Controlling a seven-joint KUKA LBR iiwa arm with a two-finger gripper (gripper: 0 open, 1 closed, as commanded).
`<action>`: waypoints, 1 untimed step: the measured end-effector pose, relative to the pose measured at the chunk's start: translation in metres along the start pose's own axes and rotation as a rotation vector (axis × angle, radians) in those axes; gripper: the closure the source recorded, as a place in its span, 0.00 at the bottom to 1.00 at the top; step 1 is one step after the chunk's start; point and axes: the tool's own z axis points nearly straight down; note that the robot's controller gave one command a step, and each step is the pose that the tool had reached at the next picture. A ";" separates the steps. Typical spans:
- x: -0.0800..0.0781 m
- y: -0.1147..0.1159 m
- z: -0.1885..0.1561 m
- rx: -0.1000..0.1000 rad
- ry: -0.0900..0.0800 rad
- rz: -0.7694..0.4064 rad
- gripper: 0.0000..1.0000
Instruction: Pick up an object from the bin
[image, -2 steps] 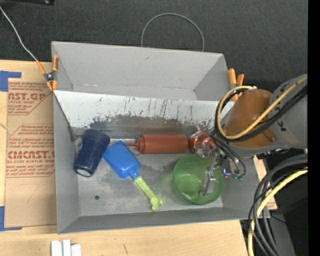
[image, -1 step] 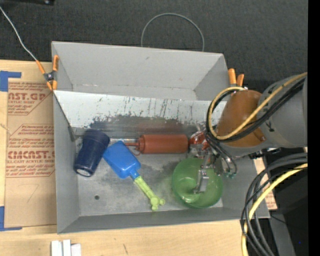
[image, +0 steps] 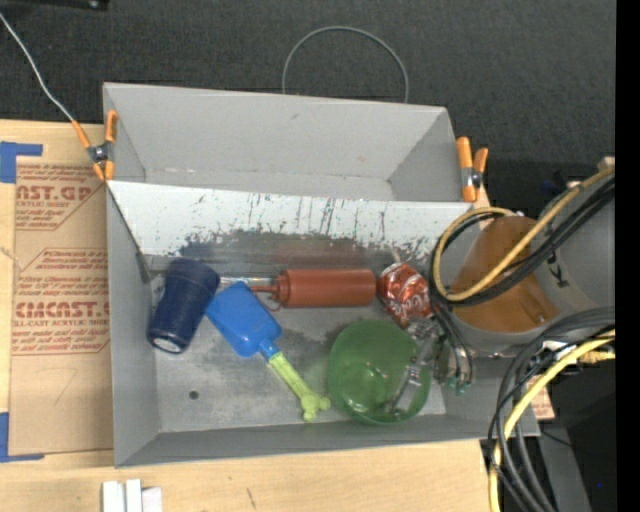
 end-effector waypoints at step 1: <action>-0.014 0.037 0.003 0.000 -0.015 -0.448 0.00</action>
Offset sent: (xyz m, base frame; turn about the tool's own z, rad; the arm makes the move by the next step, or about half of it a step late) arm 0.0210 0.0221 -0.0064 0.3869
